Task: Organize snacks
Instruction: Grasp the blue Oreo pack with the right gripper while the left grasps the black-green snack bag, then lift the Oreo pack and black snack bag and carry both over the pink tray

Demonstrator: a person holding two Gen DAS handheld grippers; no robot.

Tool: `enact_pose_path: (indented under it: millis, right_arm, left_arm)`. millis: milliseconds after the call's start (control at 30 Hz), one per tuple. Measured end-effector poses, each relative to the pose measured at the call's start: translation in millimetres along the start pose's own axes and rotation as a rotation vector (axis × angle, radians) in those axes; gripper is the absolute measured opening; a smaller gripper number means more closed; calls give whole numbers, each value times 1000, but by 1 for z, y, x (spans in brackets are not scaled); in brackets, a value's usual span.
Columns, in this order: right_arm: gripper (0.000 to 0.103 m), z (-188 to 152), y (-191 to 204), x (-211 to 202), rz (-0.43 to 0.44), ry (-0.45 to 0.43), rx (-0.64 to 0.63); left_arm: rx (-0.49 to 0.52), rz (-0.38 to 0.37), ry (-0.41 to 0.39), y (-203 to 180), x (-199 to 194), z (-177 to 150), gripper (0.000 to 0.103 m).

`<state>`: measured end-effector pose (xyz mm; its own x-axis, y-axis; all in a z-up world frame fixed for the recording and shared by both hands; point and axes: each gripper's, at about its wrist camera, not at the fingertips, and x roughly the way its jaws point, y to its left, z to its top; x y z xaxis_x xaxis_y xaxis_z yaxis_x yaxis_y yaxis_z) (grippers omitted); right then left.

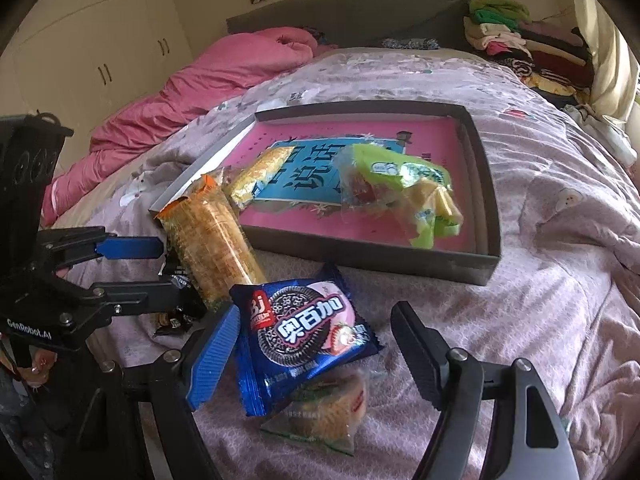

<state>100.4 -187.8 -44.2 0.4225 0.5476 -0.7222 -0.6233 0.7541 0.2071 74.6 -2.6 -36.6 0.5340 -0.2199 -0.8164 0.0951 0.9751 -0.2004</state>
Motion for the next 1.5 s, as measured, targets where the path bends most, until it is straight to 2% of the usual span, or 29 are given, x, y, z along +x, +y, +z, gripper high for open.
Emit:
enact_pose_path:
  millis: [167,467,667,933,1200,1500]
  right_arm:
    - [77,0,-2,8,29,17,2]
    - [61,0,5,7,19,-3,-49]
    - [60,0,0,5,30,-7,-24]
    - [60,-1,-2,4,37,-10,-13]
    - [58,0,-4,0,59,-27,8]
    - [58,2,-1,-11,88,-67,19]
  left_arm:
    - [-5,-3,1,2,6,3,75]
    - [-26,-39,-2,12,13,3,76]
    - [-11,-46,-7,20,11,-3,75]
    - [29,-54,-5,19,14,-1,68]
    - [38,-62,-10,13,21,2,50]
    - [2,-75,-28,17,11,0,47]
